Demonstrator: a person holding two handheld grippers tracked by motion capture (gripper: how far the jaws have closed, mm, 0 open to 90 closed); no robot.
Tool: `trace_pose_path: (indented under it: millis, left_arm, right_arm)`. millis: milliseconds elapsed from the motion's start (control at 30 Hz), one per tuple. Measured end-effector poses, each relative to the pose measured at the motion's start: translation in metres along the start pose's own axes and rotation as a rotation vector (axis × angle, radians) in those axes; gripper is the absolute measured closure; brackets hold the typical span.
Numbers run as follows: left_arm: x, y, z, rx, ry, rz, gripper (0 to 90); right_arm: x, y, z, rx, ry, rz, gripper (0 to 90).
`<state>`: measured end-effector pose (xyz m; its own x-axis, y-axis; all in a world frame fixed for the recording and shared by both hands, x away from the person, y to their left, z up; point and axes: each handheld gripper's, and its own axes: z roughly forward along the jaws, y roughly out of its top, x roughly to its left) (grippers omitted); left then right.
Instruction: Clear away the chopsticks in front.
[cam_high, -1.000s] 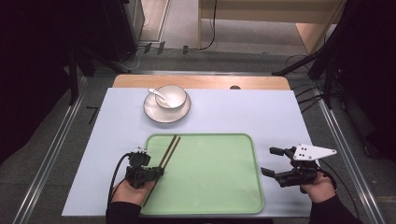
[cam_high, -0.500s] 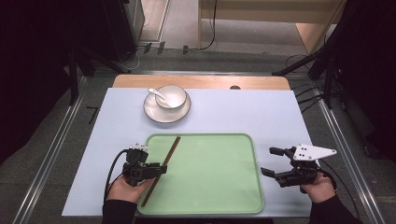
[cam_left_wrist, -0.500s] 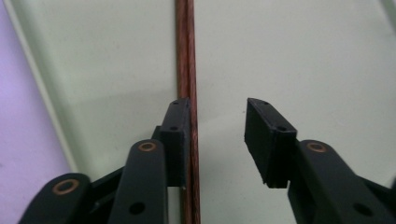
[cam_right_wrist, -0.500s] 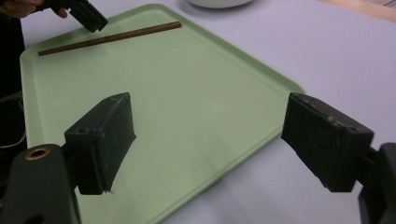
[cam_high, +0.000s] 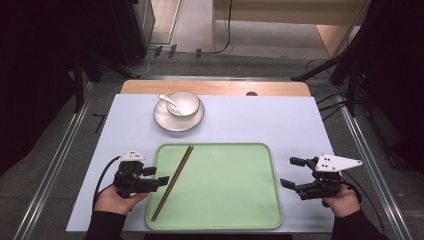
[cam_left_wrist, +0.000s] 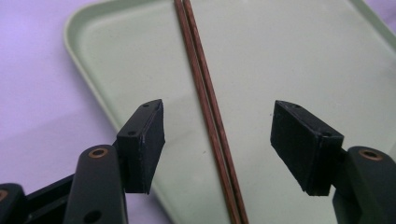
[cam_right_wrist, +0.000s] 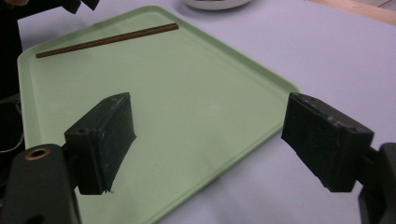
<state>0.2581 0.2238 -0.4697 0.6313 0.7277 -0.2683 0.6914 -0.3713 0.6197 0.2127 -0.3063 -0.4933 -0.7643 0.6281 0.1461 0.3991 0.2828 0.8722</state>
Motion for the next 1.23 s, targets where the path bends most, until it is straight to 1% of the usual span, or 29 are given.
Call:
trace_pose_path:
  millis: [67, 133, 167, 233, 300, 467, 533, 633, 733, 867, 1033, 1100, 1200, 1233]
  left_arm:
    - [0.004, -0.002, -0.005, -0.01, -0.011, 0.019, 32.7]
    - [0.008, -0.005, -0.011, -0.028, -0.009, 0.029, 31.1]
    - [0.012, -0.006, -0.015, -0.047, -0.006, 0.028, 30.3]
    - [0.017, -0.008, -0.02, -0.059, 0.002, 0.025, 29.2]
    - [0.022, -0.011, -0.026, -0.069, 0.018, 0.024, 28.8]
    - [0.034, -0.019, -0.035, -0.078, 0.056, 0.002, 28.5]
    - [0.039, -0.022, -0.039, -0.086, 0.057, -0.016, 28.0]
    - [0.043, -0.024, -0.043, -0.105, 0.057, -0.028, 27.2]
    - [0.046, -0.027, -0.046, -0.12, 0.063, -0.026, 27.0]
    - [0.049, -0.03, -0.049, -0.131, 0.08, -0.008, 26.9]
    - [0.053, -0.032, -0.051, -0.136, 0.085, -0.023, 26.6]
    - [0.054, -0.032, -0.051, -0.135, 0.081, -0.023, 25.8]
    - [0.055, -0.032, -0.049, -0.126, 0.093, -0.022, 25.0]
    - [0.055, -0.033, -0.046, -0.125, 0.113, -0.025, 24.2]
  right_arm:
    - [-0.001, 0.0, -0.001, -0.001, -0.004, 0.003, 17.9]
    - [-0.001, 0.0, -0.001, -0.001, -0.004, 0.004, 17.9]
    - [-0.001, 0.0, -0.001, -0.001, -0.004, 0.004, 17.9]
    - [-0.001, 0.0, -0.001, 0.001, -0.004, 0.002, 17.9]
    - [-0.001, 0.0, -0.002, -0.003, -0.006, 0.004, 17.9]
    - [-0.003, -0.001, -0.004, -0.009, -0.013, 0.006, 17.9]
    - [-0.003, -0.001, -0.005, -0.009, -0.015, 0.01, 17.9]
    - [-0.004, -0.001, -0.006, -0.012, -0.018, 0.012, 17.9]
    - [-0.004, -0.001, -0.006, -0.012, -0.019, 0.011, 17.9]
    - [-0.004, -0.002, -0.007, -0.013, -0.02, 0.012, 17.9]
    - [-0.004, -0.002, -0.007, -0.012, -0.02, 0.013, 17.9]
    - [-0.004, -0.002, -0.007, -0.011, -0.02, 0.01, 17.9]
    - [-0.004, -0.002, -0.007, -0.013, -0.02, 0.011, 17.9]
    - [-0.004, -0.002, -0.007, -0.012, -0.019, 0.01, 17.9]
